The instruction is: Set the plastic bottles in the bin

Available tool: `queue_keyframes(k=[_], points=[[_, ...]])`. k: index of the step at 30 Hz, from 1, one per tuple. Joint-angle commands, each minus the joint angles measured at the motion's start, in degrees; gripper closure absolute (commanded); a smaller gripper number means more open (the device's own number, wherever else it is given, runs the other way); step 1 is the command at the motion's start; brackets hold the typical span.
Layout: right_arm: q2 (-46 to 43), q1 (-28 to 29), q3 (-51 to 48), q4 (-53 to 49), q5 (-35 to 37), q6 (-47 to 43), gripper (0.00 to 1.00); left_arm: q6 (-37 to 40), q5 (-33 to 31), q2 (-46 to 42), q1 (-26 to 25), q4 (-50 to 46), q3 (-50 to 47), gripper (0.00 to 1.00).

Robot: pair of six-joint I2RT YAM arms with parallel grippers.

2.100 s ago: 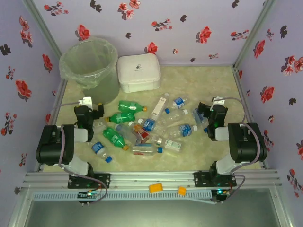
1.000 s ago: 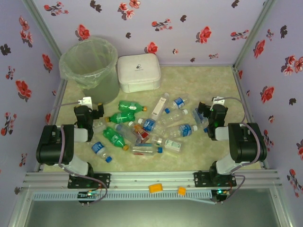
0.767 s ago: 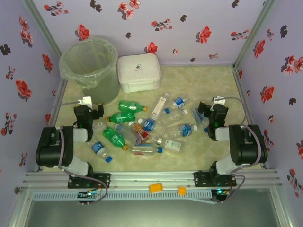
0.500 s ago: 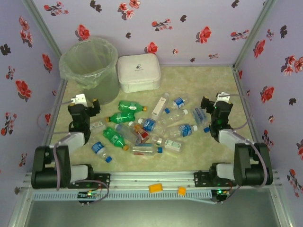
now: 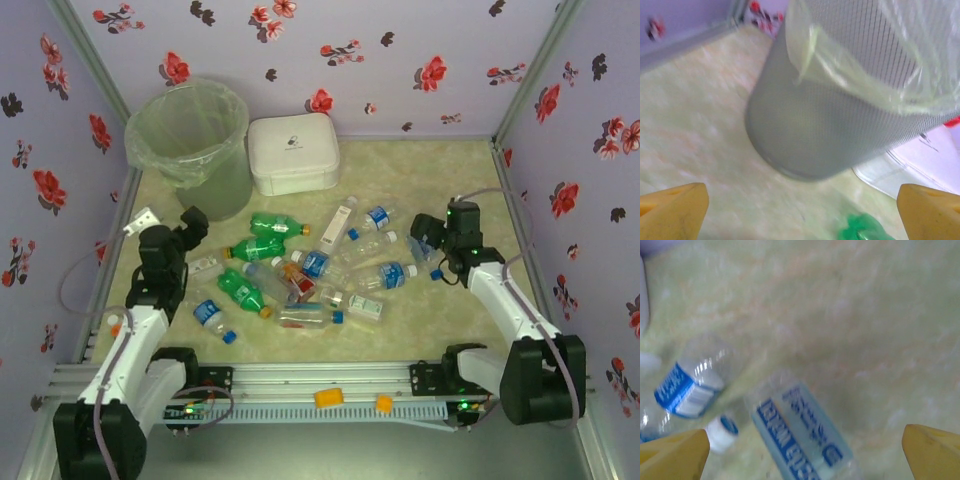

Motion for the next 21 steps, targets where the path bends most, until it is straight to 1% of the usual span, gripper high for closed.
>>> queue_keyframes(k=[1, 3, 6, 9, 12, 16, 21], points=[[2.1, 1.2, 2.9, -11.1, -4.5, 0.9, 0.01, -10.2, 2.7, 3.7, -6.1, -2.1, 2.5, 0.03], [4.2, 1.8, 4.8, -13.1, -4.0, -0.4, 0.02, -10.3, 1.9, 7.3, -11.1, -1.2, 4.3, 0.03], [8.3, 2.8, 8.2, -16.1, -3.7, -2.4, 0.07, -9.5, 1.6, 12.8, -17.4, -0.9, 8.3, 0.03], [12.6, 4.0, 11.4, -18.9, -1.0, -4.9, 0.08, -7.5, 1.1, 17.6, -22.8, -1.0, 12.6, 0.0], [16.7, 4.3, 13.7, -20.6, 0.6, -6.9, 0.1, -4.0, 1.0, 21.5, -27.3, -1.1, 16.7, 0.0], [21.3, 4.3, 15.8, -20.1, 2.2, -8.2, 0.13, -0.6, 1.1, 26.3, -31.0, -2.0, 20.7, 0.0], [27.1, 4.2, 19.9, -20.7, 5.8, -9.5, 0.12, -1.2, 2.8, 29.8, -32.1, -1.7, 22.5, 0.0]])
